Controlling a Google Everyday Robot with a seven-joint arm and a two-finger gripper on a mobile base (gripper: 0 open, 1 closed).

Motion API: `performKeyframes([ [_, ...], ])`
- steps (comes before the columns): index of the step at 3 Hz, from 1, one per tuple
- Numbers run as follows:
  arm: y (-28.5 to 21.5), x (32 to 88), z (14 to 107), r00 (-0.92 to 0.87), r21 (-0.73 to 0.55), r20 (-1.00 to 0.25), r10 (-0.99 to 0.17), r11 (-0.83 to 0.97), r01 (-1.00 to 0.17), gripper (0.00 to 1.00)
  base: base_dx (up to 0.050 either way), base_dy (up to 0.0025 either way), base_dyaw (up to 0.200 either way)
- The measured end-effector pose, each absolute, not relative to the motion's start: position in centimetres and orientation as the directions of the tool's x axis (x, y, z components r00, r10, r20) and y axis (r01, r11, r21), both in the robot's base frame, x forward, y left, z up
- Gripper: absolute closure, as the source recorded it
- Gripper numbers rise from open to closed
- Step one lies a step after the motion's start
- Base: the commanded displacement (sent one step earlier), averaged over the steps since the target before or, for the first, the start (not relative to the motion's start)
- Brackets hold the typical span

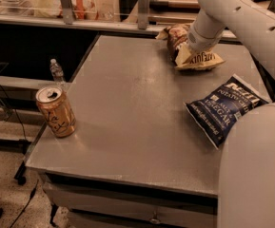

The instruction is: Pick brown chip bag

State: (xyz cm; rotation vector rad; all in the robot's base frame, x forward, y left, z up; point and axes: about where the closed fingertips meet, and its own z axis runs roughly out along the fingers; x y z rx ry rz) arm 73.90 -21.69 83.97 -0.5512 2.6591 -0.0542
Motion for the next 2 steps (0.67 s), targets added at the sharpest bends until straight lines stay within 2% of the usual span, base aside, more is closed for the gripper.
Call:
performKeyframes([
  [2,-20.0,72.1,91.4,-0.723,-0.188,-0.412,-0.555,0.828,-0.528,1.00,0.000,0.00000,0.000],
])
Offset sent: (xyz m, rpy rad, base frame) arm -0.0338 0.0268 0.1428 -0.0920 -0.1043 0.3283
